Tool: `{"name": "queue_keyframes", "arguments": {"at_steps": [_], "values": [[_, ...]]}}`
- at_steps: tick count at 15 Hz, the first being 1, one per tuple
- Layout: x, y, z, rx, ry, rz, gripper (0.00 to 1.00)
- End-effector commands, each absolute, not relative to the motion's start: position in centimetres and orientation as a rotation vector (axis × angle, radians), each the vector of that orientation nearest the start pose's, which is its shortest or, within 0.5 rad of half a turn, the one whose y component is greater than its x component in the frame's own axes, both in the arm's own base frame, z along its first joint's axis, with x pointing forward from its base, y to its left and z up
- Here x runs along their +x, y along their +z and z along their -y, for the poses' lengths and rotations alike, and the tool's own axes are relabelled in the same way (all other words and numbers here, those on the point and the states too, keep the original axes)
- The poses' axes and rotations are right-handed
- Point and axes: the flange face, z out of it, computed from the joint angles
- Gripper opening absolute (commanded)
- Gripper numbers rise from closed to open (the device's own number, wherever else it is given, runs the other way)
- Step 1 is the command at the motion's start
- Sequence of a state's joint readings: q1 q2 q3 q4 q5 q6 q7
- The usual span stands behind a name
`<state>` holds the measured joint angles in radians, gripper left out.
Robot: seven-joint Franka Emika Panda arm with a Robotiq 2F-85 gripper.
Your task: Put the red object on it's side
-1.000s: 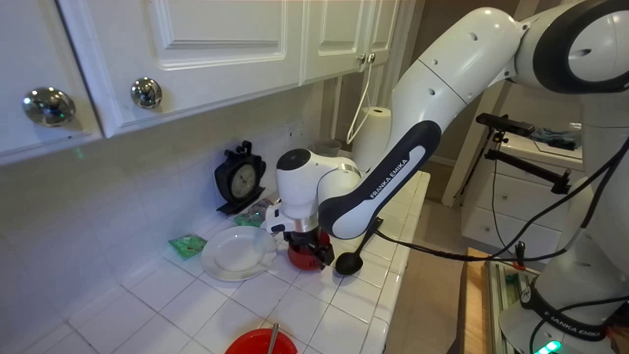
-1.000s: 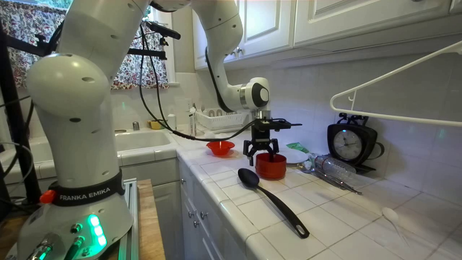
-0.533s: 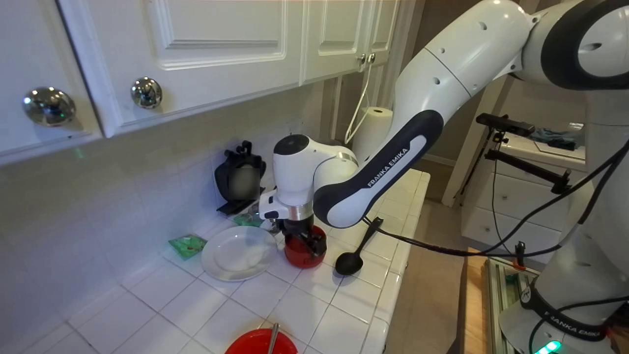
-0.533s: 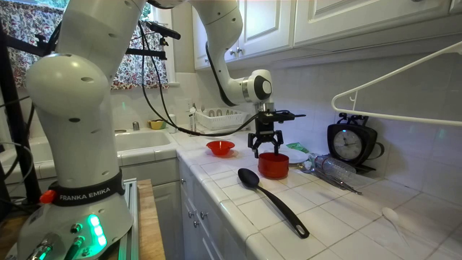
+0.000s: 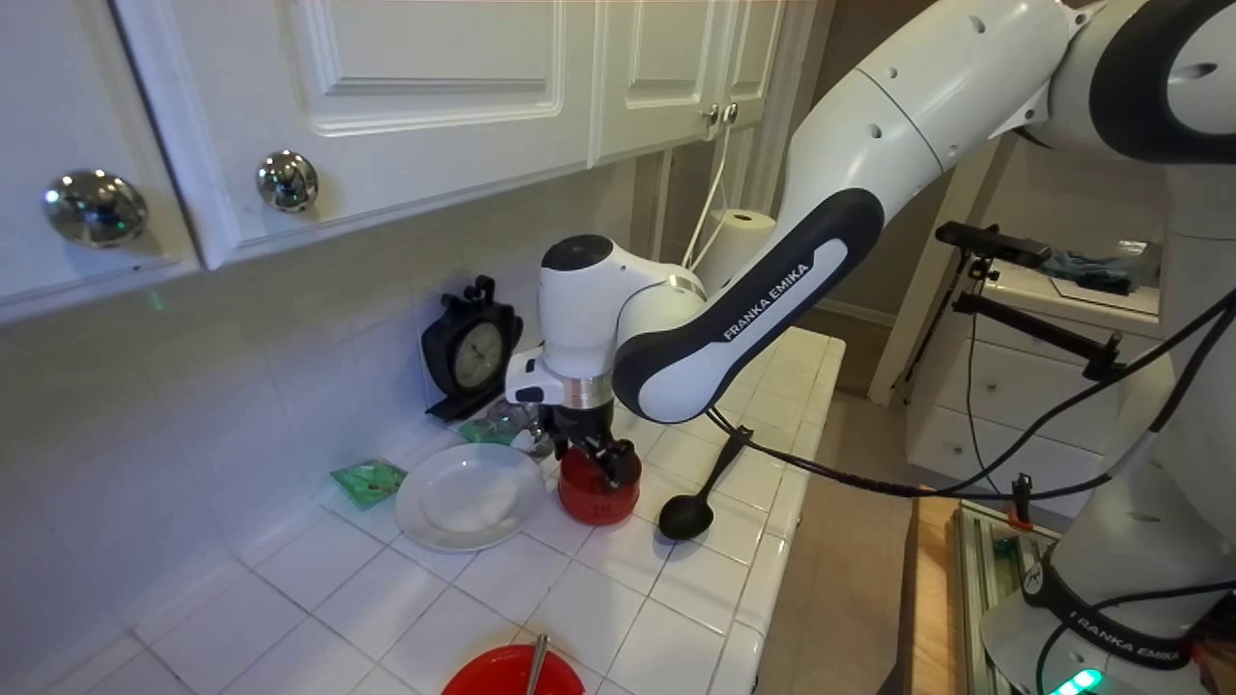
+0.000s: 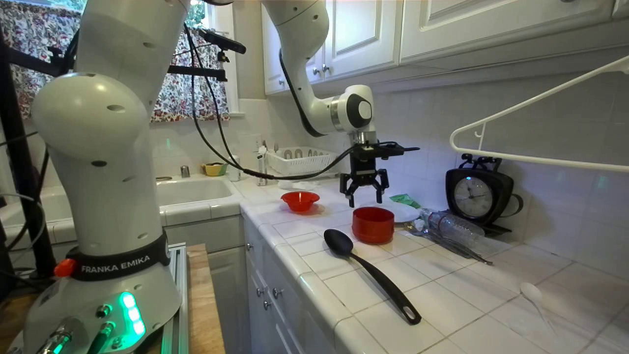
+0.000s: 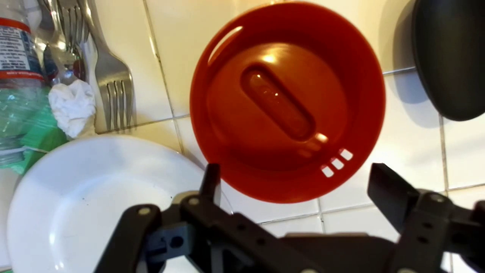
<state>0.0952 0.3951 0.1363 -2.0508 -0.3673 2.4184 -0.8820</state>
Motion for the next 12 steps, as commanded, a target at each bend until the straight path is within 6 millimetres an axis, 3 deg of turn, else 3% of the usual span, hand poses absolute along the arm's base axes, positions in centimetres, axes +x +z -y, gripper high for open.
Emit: {"name": "queue_keyframes", "arguments": {"at_steps": [1,7,12], "values": [[57.7,23.8,-12.9,-2.516,0.141,2.046,1.0],[57.5,23.8,-13.9,-2.393,0.015,1.962,1.0],[56.8,22.9,-12.7,-2.356,0.173,2.017,1.0]]}}
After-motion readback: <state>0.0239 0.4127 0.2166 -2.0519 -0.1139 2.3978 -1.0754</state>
